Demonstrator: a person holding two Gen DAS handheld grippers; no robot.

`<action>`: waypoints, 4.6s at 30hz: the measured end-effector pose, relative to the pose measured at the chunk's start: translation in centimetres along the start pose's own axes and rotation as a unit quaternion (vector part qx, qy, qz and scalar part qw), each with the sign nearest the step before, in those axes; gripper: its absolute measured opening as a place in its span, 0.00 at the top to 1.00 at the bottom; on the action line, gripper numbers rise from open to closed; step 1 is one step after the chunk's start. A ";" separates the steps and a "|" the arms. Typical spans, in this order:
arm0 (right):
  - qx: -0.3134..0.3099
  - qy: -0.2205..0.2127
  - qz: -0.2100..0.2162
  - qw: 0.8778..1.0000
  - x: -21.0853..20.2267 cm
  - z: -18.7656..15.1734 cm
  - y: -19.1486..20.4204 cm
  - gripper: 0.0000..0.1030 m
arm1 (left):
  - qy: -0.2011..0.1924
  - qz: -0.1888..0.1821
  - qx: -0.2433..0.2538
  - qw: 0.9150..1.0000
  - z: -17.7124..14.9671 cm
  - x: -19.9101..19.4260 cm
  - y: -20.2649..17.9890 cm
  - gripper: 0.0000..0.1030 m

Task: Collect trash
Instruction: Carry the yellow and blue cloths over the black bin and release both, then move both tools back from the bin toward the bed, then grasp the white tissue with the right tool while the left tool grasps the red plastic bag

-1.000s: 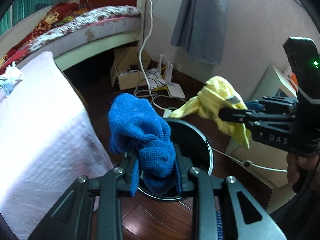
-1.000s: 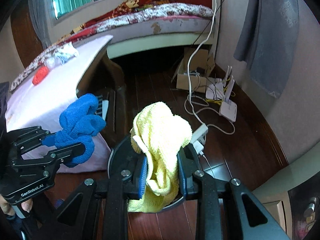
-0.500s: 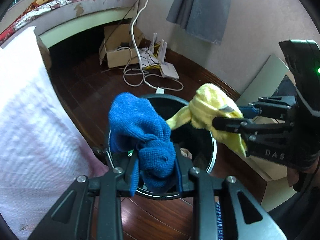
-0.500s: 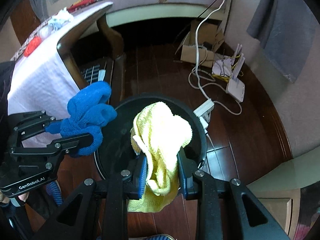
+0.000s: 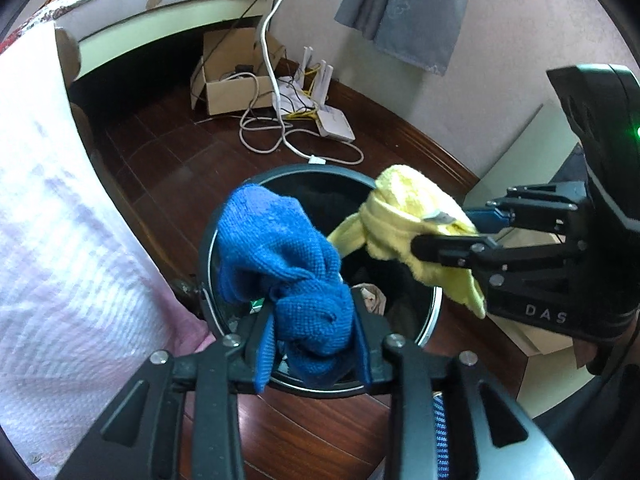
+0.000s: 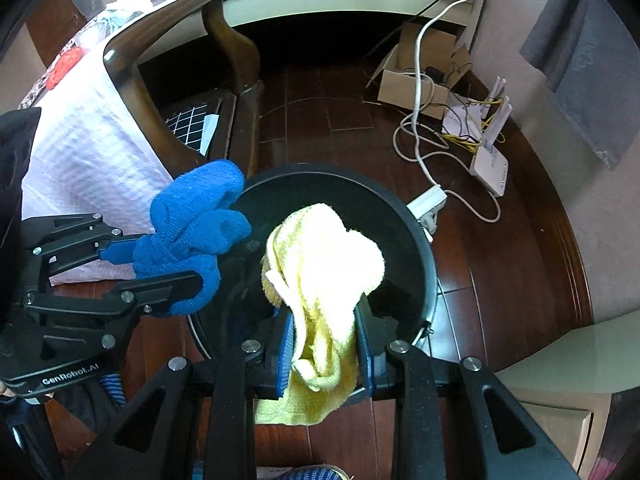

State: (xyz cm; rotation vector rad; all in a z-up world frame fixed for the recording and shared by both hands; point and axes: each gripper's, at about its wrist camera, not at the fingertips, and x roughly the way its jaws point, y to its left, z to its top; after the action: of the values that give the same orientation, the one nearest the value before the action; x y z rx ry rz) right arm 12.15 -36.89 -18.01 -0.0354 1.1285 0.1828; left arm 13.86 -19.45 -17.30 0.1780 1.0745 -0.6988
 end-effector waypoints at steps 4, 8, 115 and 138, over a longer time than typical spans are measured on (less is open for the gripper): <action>-0.007 -0.002 -0.044 0.999 0.4 0.1 -0.2 0.19 | -0.007 0.028 -0.020 0.999 -0.4 -0.1 1.0 0.03; 0.017 -0.006 -0.069 0.997 -0.1 0.2 -1.8 0.00 | -0.008 0.060 -0.028 0.998 -0.9 -0.4 1.6 0.02; -0.055 -0.146 0.082 0.984 3.9 37.4 27.1 0.45 | -0.174 0.296 -0.251 0.905 3.8 -20.9 38.1 0.23; -0.057 -0.164 0.093 0.980 1.1 34.5 27.6 0.70 | -0.182 0.238 -0.281 0.912 2.1 -22.8 38.9 0.65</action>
State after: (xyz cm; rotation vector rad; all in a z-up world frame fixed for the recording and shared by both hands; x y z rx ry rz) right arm 38.93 -5.40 -2.44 -0.0007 0.7895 0.4063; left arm 32.30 19.66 -4.36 -0.1829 0.7864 0.0379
